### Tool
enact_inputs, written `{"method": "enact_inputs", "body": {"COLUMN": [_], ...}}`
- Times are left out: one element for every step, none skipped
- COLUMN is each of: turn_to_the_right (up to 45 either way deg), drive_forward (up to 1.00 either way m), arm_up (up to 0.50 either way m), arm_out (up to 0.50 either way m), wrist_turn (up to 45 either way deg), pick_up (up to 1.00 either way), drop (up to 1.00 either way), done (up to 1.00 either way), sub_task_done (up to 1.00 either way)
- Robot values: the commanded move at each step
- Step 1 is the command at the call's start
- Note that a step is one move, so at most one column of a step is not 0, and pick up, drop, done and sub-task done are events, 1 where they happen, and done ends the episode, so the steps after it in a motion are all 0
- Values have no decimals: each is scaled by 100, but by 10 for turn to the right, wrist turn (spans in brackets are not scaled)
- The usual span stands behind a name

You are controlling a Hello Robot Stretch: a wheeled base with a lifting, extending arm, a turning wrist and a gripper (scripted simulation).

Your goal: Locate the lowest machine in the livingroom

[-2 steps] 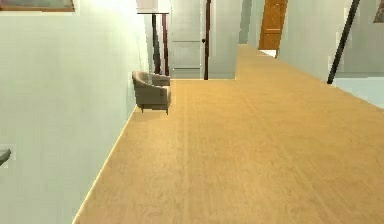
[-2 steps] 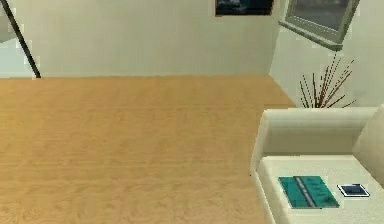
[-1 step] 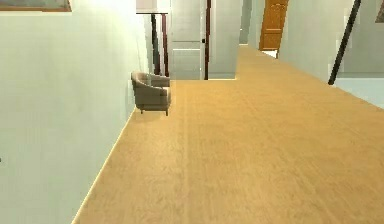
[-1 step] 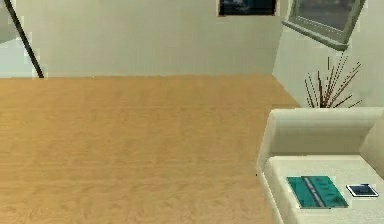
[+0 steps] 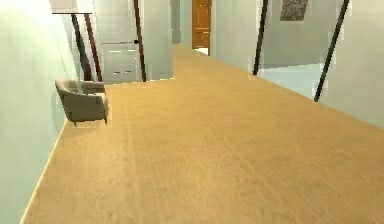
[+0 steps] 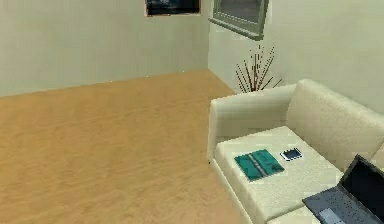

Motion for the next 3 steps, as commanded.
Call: {"method": "enact_inputs", "body": {"turn_to_the_right": [0, 0, 0], "drive_forward": [100, 100, 100], "arm_up": [0, 0, 0], "arm_out": [0, 0, 0], "wrist_turn": [0, 0, 0], "pick_up": [0, 0, 0], "drop": [0, 0, 0], "done": [0, 0, 0], "sub_task_done": [0, 0, 0]}}
